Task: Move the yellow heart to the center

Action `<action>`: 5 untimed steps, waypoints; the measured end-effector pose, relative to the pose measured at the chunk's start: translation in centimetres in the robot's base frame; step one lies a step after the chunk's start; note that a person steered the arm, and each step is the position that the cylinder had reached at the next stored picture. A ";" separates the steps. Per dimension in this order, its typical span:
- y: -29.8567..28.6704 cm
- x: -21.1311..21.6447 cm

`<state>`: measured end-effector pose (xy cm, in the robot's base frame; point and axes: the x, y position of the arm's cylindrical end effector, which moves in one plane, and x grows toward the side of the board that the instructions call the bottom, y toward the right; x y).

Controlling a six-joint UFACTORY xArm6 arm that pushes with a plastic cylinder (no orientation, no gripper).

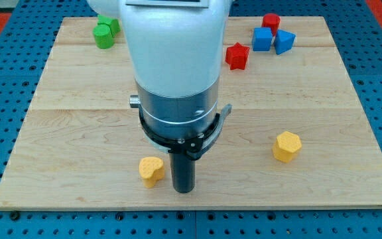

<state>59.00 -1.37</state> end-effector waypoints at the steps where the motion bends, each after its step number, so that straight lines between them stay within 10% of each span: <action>1: 0.5 0.0; 5: -6.7 -2.0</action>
<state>57.00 -8.03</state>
